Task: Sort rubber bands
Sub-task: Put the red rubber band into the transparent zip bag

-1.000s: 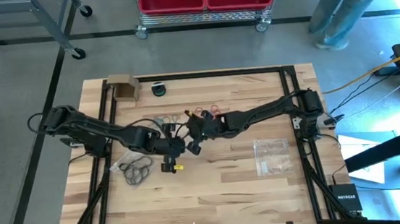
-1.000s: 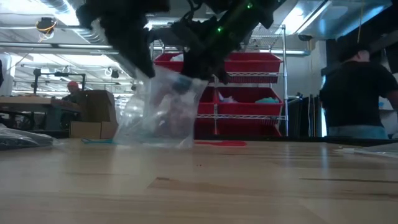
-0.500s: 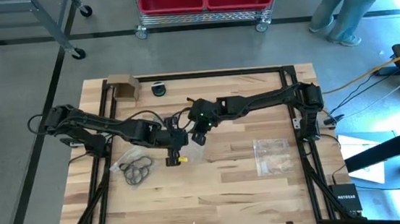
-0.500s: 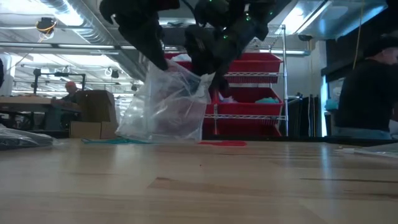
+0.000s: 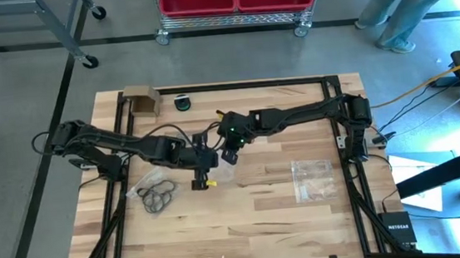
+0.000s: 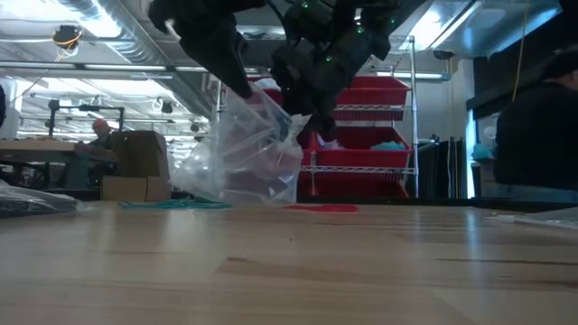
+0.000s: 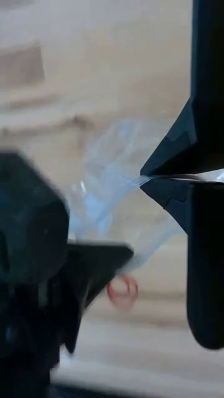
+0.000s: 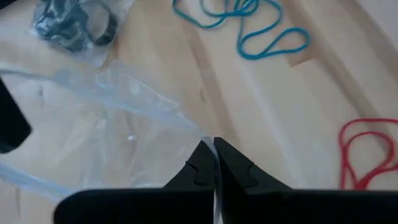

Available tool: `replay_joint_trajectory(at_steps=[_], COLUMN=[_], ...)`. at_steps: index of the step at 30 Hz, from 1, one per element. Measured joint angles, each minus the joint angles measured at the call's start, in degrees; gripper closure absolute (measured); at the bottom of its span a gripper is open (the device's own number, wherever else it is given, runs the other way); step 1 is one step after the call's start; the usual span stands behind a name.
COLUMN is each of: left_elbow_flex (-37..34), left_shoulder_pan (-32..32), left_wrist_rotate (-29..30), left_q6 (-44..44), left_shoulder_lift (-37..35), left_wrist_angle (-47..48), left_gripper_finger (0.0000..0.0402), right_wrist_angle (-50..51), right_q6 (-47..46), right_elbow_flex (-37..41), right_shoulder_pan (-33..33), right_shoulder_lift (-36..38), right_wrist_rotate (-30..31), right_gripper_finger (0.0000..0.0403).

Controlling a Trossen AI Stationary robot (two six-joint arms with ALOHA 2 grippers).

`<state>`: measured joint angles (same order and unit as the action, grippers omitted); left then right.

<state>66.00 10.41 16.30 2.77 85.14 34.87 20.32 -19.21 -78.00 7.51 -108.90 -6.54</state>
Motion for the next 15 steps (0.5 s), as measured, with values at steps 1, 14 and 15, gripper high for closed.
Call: replay_joint_trajectory(at_steps=[1,14,15], left_elbow_flex=[0.0,-2.6,-2.7], left_shoulder_pan=[0.0,-1.4,-1.5], left_wrist_rotate=[-2.2,-5.6,-5.6], left_q6=[-0.1,-1.4,-1.5], left_shoulder_lift=[0.0,0.2,0.2], left_wrist_angle=[0.3,-0.8,-0.6], left_gripper_finger=[0.0396,0.0396,0.0396], right_wrist_angle=[0.1,-2.0,-1.9], right_q6=[0.0,1.5,1.7], right_elbow_flex=[0.0,0.1,0.1], right_shoulder_pan=[-0.1,0.1,0.1], right_shoulder_lift=[0.0,0.0,0.2], right_wrist_rotate=[-0.6,-2.4,-2.6], right_gripper_finger=[0.0402,0.0362,0.035])
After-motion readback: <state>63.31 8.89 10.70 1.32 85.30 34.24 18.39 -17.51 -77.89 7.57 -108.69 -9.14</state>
